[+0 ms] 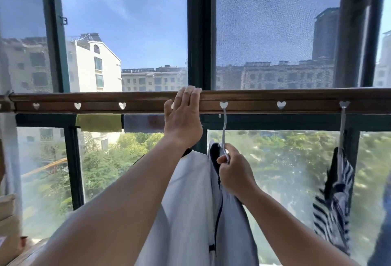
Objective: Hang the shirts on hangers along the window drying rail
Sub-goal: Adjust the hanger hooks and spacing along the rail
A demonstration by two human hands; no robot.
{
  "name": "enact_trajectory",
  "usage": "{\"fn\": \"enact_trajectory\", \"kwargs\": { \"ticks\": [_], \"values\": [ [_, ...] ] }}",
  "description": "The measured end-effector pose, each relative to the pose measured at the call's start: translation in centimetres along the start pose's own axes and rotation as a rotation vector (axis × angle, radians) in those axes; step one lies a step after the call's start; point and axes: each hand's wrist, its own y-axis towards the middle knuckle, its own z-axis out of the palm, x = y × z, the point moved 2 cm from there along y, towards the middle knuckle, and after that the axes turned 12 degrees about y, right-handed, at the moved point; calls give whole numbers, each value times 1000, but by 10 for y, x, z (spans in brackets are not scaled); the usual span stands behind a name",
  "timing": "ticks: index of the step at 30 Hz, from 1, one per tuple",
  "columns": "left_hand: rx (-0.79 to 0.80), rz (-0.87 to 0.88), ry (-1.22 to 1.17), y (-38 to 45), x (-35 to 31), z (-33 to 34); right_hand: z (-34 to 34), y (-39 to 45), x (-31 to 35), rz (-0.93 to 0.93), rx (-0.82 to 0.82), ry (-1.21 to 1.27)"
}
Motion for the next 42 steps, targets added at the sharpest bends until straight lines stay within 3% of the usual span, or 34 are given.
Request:
{"fn": "enact_trajectory", "kwargs": {
  "ticks": [8, 18, 27, 31, 37, 42],
  "values": [
    [137, -24, 13, -1, -19, -6, -13, -5, 9, 0, -21, -171],
    [-64, 167, -148, -13, -104, -32, -70, -33, 43, -234, -191, -443],
    [86, 172, -137, -14, -159, -25, -140, -46, 33, -219, -225, -727],
    [84, 147, -112, -13, -176, -19, -169, -48, 21, -116, -240, -761],
    [110, 65, -21, 3, -180, -10, -211, -39, -14, 319, -263, -479],
    [143, 36, 28, 11, -190, -7, -222, -38, -24, 313, -228, -307]
  ]
}}
